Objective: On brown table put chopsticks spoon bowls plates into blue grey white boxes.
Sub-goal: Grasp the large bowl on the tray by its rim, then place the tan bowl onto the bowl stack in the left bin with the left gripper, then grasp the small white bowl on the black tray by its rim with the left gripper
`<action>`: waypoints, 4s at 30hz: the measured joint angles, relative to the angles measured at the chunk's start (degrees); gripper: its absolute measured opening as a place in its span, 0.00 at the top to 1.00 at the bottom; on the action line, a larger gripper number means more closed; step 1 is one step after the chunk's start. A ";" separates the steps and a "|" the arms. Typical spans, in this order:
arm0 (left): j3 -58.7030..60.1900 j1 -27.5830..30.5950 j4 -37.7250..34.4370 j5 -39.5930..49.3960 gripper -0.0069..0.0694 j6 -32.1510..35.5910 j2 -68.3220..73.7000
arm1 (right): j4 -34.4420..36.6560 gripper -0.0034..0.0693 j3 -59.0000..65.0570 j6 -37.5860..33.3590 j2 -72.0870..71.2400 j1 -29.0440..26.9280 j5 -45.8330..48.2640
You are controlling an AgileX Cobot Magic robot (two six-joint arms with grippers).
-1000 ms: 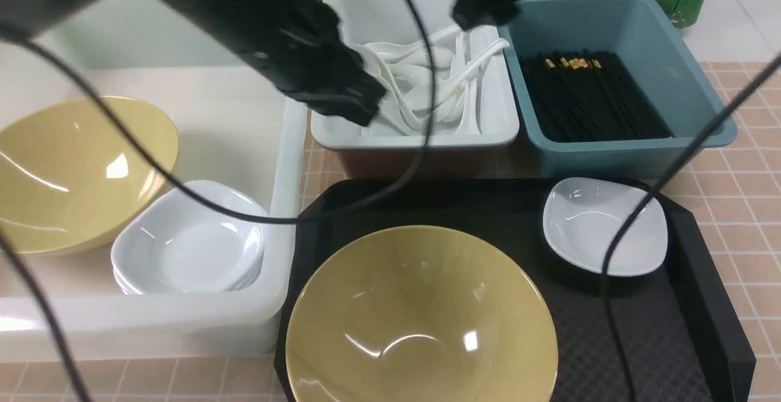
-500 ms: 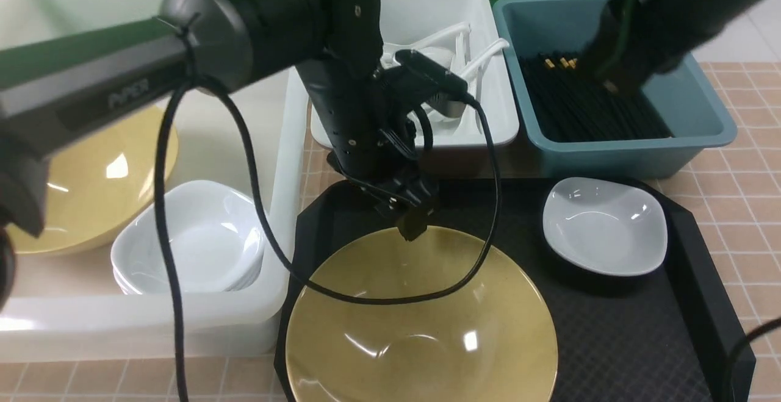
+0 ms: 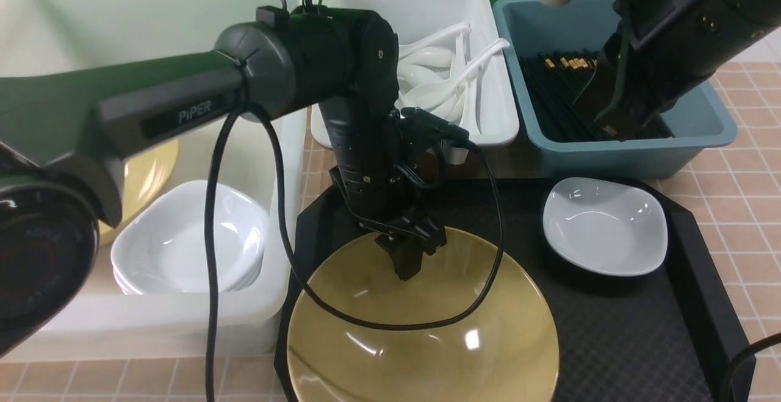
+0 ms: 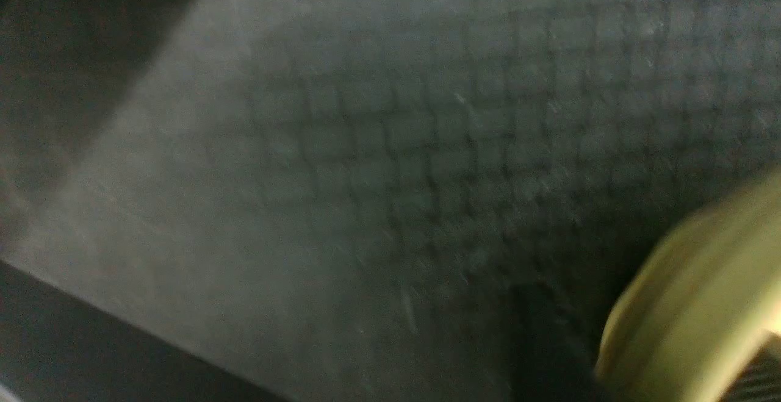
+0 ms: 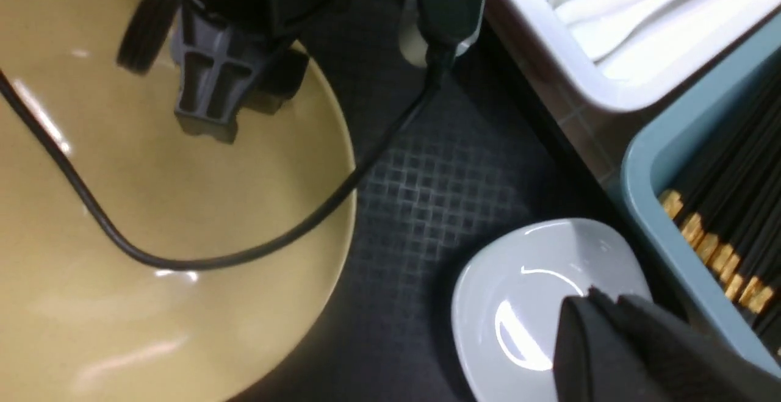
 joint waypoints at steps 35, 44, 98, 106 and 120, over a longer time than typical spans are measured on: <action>24.30 66.56 -22.59 -25.04 0.90 -2.53 -40.77 | -2.16 0.84 -17.68 -9.02 5.42 19.08 -8.48; 24.65 67.11 -21.78 -25.48 0.90 2.01 -27.43 | -2.22 0.84 -17.68 -9.02 5.42 19.08 -7.98; -3.33 -8.74 -15.76 -33.38 0.31 -3.67 5.84 | -3.01 0.81 33.74 14.31 -30.69 -7.93 -5.10; -3.33 -9.12 -22.97 -38.79 0.32 -3.67 9.25 | -3.01 0.81 36.61 12.40 -36.19 -7.93 -8.09; -3.51 -10.27 -20.89 -38.28 0.69 -3.42 11.19 | -2.96 0.81 36.68 11.73 -34.09 -7.93 -13.09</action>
